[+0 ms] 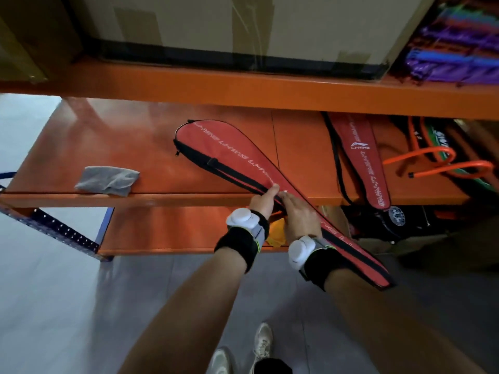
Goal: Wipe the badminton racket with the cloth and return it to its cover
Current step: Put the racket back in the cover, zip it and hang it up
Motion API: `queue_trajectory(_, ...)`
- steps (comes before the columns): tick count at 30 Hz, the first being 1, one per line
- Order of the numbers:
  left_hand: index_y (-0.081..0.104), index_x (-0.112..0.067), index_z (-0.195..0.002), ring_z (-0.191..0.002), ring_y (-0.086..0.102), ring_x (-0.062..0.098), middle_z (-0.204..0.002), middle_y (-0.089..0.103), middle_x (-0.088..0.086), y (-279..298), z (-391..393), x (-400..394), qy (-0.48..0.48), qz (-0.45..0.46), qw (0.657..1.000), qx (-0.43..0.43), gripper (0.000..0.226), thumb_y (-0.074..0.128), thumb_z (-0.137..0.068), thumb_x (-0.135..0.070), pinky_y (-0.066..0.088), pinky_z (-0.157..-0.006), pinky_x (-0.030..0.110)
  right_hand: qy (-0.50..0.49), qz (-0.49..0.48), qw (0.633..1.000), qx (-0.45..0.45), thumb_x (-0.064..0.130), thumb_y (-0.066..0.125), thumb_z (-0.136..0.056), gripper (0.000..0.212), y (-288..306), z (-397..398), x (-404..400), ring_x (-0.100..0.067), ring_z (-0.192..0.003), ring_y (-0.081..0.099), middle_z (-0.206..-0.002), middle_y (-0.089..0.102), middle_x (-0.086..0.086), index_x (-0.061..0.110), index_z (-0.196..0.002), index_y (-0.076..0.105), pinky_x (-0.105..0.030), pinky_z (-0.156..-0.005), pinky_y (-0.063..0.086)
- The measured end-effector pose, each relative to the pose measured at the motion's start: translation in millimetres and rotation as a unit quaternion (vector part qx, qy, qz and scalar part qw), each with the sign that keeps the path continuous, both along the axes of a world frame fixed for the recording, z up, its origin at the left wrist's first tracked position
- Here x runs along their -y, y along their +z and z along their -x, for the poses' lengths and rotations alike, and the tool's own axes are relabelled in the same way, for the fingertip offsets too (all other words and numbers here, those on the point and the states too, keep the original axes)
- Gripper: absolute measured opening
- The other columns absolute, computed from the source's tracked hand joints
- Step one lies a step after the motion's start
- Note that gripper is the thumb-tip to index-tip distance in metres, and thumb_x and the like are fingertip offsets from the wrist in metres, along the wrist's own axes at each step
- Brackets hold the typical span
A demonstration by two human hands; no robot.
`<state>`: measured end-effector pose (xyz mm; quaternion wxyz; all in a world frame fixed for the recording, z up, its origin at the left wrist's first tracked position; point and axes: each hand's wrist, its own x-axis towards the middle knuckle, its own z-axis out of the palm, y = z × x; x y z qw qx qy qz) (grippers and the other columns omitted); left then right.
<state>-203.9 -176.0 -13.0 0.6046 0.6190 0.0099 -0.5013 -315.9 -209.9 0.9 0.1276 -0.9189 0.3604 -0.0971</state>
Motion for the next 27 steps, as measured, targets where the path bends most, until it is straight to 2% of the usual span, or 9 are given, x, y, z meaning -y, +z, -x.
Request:
queue_trajectory(2, 0.064, -0.003, -0.093, -0.089, 0.068, 0.033, -0.104, 0.070, 0.021, -5, 12, 16, 0.020, -0.025, 0.998, 0.045, 0.029, 0.068, -0.081, -0.029, 0.056, -0.088, 0.046, -0.009, 0.003, 1.000, -0.015, -0.003, 0.053, -0.084, 0.059, 0, 9, 1, -0.031, -0.127, 0.052, -0.144, 0.051, -0.009, 0.013, -0.141, 0.049, -0.038, -0.101, 0.045)
queue_trajectory(6, 0.064, -0.007, -0.082, -0.065, 0.065, 0.021, -0.086, 0.070, 0.010, -17, 9, 37, 0.033, -0.030, 0.994, 0.104, 0.009, 0.068, -0.078, -0.014, 0.054, -0.063, 0.027, -0.059, -0.007, 0.998, -0.009, 0.040, 0.054, -0.092, 0.049, 1, 37, 20, -0.029, -0.127, 0.050, -0.140, 0.055, -0.005, 0.017, -0.135, 0.054, -0.041, -0.101, 0.044)
queue_trajectory(8, 0.059, -0.009, -0.084, -0.074, 0.065, 0.025, -0.091, 0.067, 0.010, -21, 8, 61, 0.018, -0.032, 0.992, 0.117, 0.010, 0.067, -0.080, -0.011, 0.056, -0.077, 0.036, -0.178, -0.017, 0.983, -0.039, 0.048, 0.049, -0.092, 0.053, -2, 65, 50, -0.032, -0.124, 0.050, -0.138, 0.055, -0.007, 0.015, -0.132, 0.051, -0.044, -0.098, 0.043)
queue_trajectory(11, 0.058, -0.012, -0.092, -0.086, 0.064, 0.030, -0.103, 0.069, 0.014, -25, 13, 96, -0.006, -0.032, 0.990, 0.138, 0.012, 0.066, -0.083, -0.012, 0.053, -0.088, 0.041, -0.303, -0.156, 0.938, -0.069, 0.059, 0.041, -0.091, 0.060, -7, 107, 87, -0.034, -0.121, 0.054, -0.139, 0.052, -0.009, 0.019, -0.136, 0.042, -0.042, -0.096, 0.042)
queue_trajectory(13, 0.058, -0.013, -0.094, -0.086, 0.063, 0.029, -0.105, 0.069, 0.013, -26, 21, 120, -0.020, -0.031, 0.986, 0.165, 0.013, 0.067, -0.084, -0.015, 0.050, -0.082, 0.036, -0.289, -0.220, 0.931, -0.044, 0.059, 0.039, -0.095, 0.058, -15, 124, 106, -0.032, -0.120, 0.057, -0.137, 0.056, -0.009, 0.022, -0.138, 0.042, -0.035, -0.095, 0.039)
queue_trajectory(15, 0.060, -0.013, -0.097, -0.090, 0.064, 0.030, -0.101, 0.068, 0.008, -23, 31, 144, -0.041, -0.023, 0.982, 0.182, 0.017, 0.068, -0.085, -0.022, 0.048, -0.080, 0.035, -0.297, -0.237, 0.925, -0.024, 0.060, 0.037, -0.095, 0.055, -17, 136, 123, -0.034, -0.120, 0.057, -0.132, 0.060, -0.011, 0.024, -0.135, 0.047, -0.038, -0.098, 0.040)
queue_trajectory(18, 0.066, -0.018, -0.096, -0.096, 0.068, 0.028, -0.100, 0.072, 0.004, -15, 56, 180, -0.051, 0.013, 0.986, 0.156, 0.017, 0.071, -0.082, -0.026, 0.052, -0.089, 0.038, -0.356, -0.216, 0.909, 0.002, 0.059, 0.035, -0.096, 0.053, -11, 144, 153, -0.037, -0.110, 0.061, -0.117, 0.066, -0.016, 0.018, -0.122, 0.056, -0.040, -0.088, 0.046)
queue_trajectory(21, 0.071, -0.023, -0.087, -0.092, 0.071, 0.022, -0.087, 0.077, -0.006, -18, 90, 194, -0.077, 0.048, 0.991, 0.102, 0.017, 0.078, -0.071, -0.025, 0.053, -0.083, 0.034, -0.366, -0.183, 0.912, 0.023, 0.052, 0.035, -0.099, 0.051, -5, 140, 176, -0.040, -0.105, 0.063, -0.113, 0.067, -0.020, 0.011, -0.120, 0.056, -0.039, -0.085, 0.048)
queue_trajectory(27, 0.067, -0.026, -0.107, -0.100, 0.070, 0.024, -0.103, 0.075, 0.000, -36, 132, 217, -0.138, 0.080, 0.981, 0.108, 0.045, 0.081, -0.064, -0.028, 0.051, -0.095, 0.049, -0.409, -0.131, 0.902, 0.049, 0.048, 0.037, -0.100, 0.046, -9, 129, 228, -0.040, -0.099, 0.065, -0.105, 0.069, -0.022, 0.009, -0.116, 0.055, -0.038, -0.077, 0.047)
